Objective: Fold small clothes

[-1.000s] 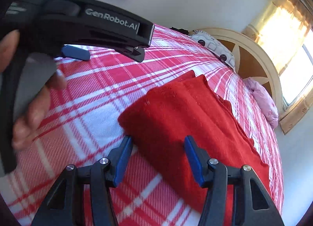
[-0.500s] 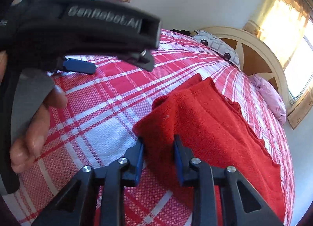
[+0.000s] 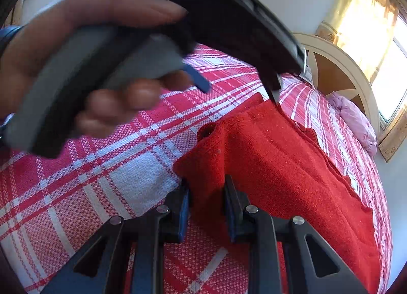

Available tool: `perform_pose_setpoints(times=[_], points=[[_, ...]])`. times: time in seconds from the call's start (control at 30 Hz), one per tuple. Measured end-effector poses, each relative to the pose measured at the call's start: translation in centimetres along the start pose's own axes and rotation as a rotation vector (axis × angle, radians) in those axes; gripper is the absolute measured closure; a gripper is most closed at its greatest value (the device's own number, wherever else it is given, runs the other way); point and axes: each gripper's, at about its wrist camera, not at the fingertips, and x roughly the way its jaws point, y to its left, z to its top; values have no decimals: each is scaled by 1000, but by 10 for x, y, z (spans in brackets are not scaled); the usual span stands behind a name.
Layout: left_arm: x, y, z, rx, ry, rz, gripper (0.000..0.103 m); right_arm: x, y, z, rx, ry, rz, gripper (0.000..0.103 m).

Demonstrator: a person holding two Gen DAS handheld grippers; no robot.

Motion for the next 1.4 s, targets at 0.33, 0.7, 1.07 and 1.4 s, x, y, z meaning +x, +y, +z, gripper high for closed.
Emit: perform_pose_setpoints(times=[0.33,0.7,1.07,1.4], points=[[31,-7,14,70,37,32,83,1,-6,-1,22,-7,20,78],[17,-17,22,26,-7,13,92,-20,-35,-3,173,-86,124,86],[-16,-95,48,70,-111,-144,92,-84,-117,-27,443,-237,197,88],[9,-193,50,200,-80,-206,92,-121,-186,-86,675,-265,214,88]])
